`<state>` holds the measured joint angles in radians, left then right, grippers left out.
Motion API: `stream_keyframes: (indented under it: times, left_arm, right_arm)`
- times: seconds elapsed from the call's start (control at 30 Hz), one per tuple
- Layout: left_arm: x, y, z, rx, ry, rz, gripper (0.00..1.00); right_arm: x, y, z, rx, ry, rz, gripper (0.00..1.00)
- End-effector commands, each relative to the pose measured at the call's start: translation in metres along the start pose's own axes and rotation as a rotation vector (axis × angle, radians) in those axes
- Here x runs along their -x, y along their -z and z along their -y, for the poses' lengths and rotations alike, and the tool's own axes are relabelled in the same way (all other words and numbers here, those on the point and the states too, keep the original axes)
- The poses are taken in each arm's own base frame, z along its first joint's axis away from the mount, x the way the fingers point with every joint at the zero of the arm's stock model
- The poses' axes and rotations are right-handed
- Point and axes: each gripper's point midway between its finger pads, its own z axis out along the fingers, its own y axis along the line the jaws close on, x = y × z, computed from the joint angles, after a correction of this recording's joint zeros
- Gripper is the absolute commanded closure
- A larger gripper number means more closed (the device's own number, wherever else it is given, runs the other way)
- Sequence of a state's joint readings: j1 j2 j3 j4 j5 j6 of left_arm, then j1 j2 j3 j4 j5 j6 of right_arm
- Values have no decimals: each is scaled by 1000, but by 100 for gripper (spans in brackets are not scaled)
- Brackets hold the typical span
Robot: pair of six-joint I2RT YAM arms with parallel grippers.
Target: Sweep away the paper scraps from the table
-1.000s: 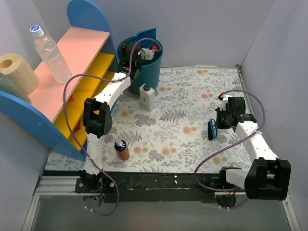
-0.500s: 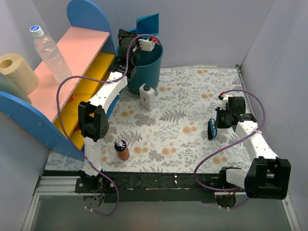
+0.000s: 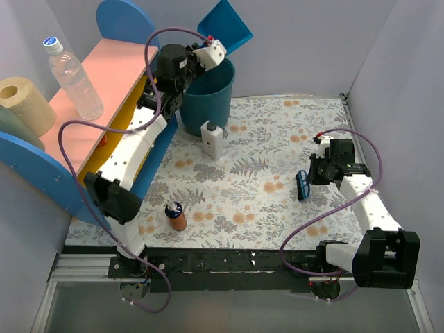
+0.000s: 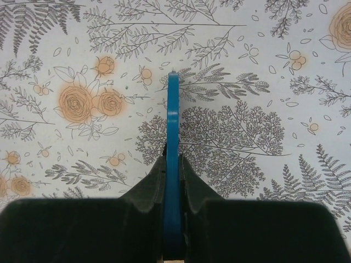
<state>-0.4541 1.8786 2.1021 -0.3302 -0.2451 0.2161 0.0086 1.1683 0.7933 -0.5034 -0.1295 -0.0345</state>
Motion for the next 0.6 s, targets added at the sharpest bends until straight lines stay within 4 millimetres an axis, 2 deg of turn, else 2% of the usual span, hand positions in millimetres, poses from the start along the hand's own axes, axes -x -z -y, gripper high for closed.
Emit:
stream_keyframes:
  times: [0.0, 0.03, 0.07, 0.1, 0.13, 0.23, 0.33, 0.37, 0.43, 0.47, 0.57]
  left_arm:
    - [51, 102, 82, -523, 224, 174, 100]
    - [53, 116, 108, -620, 217, 174, 100]
    - [51, 126, 123, -681, 210, 162, 100]
    - [40, 140, 144, -769, 194, 109, 100]
    - [42, 154, 165, -865, 191, 110, 100]
    - [19, 186, 213, -1073, 204, 2, 100]
    - [-9, 212, 250, -1204, 164, -113, 100]
    - [-28, 224, 267, -1255, 149, -184, 100]
    - [-44, 234, 284, -1296, 96, -227, 100]
    - [-64, 240, 297, -1313, 72, -288, 100]
    - [-87, 243, 314, -1310, 21, -331, 100]
  right_arm:
    - [14, 12, -15, 77, 32, 16, 99]
    - [23, 16, -15, 76, 41, 36, 99]
    - [27, 16, -15, 77, 46, 42, 99]
    - [33, 18, -14, 75, 57, 53, 99]
    - [38, 19, -14, 72, 64, 63, 99]
    - [58, 23, -10, 49, 98, 103, 99]
    - [78, 26, -2, 10, 165, 142, 99]
    - [83, 27, 5, -25, 182, 145, 99]
    - [96, 31, 15, -76, 248, 167, 99]
    - [99, 31, 22, -112, 275, 166, 99]
    - [112, 32, 38, -198, 413, 170, 99]
